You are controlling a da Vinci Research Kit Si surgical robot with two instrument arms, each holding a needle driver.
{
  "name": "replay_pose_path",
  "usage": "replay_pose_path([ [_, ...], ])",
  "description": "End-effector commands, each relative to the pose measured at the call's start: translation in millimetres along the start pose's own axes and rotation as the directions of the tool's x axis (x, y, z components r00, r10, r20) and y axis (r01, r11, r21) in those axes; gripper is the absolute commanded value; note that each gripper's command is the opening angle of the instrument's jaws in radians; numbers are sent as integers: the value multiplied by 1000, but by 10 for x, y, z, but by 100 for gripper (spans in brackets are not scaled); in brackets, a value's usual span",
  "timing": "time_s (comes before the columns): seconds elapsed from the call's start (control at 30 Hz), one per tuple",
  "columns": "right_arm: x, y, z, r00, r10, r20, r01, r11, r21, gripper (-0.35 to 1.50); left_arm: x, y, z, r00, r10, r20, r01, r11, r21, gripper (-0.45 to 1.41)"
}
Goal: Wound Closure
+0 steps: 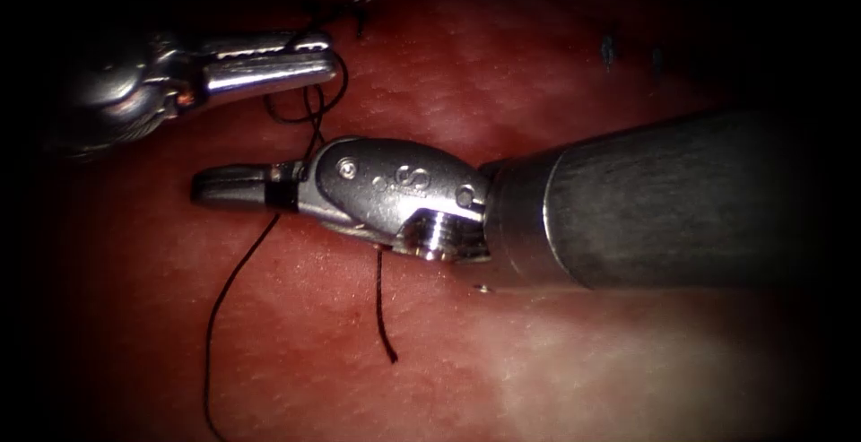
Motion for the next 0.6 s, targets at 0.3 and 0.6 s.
replay_pose_path([
  [0.3,-8,31,-3,987,64,-145,-81,990,-114,-35,26,-15,-5,996,-65,60,70,995,-77,-45],
  [0.6,-8,56,-28,955,116,-271,-167,971,-173,-35,48,-17,-22,992,-115,61,122,982,-146,-45],
])
